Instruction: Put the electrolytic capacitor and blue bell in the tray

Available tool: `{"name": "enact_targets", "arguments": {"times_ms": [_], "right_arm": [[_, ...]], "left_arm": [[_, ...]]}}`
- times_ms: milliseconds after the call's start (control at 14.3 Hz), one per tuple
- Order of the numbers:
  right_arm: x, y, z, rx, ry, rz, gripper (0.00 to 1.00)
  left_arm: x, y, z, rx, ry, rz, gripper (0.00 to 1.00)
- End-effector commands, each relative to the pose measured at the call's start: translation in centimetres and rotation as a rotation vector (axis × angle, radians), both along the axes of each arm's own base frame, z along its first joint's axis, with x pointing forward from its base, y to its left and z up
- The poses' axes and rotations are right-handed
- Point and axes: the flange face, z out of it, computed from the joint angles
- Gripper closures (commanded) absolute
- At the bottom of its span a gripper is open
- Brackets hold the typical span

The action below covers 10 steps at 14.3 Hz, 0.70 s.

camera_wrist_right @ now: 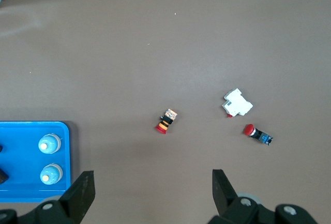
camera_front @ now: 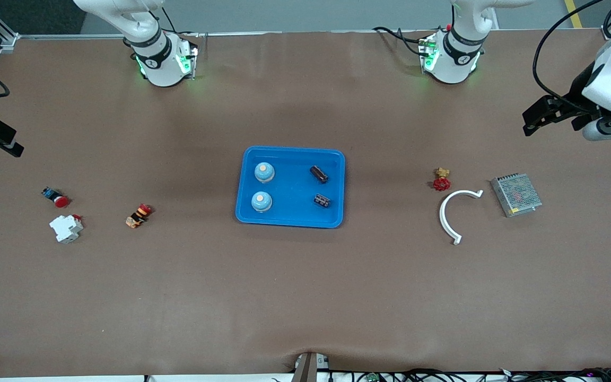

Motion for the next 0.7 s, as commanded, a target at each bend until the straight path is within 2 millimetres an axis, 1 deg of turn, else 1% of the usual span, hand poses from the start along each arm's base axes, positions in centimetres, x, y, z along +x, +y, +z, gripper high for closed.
{"name": "enact_targets", "arguments": {"times_ms": [0,279,629], "right_arm": [[-0.36,0.10,0.17,-0.007,-0.004,-0.015,0.00],[-0.36,0.10,0.24,-0.007,-0.005,-0.015,0.00],[-0.29,0.01,0.26,-0.007,-0.008,-0.016,0.00]], "left_arm": [[0.28,-0.18,0.35,0.012,0.004,-0.015,0.00],[0.26,-0.40,0.42,0.015,0.002,-0.016,0.00],[0.32,0.11,0.35,0.017,0.004,-0.004,0.00]]}}
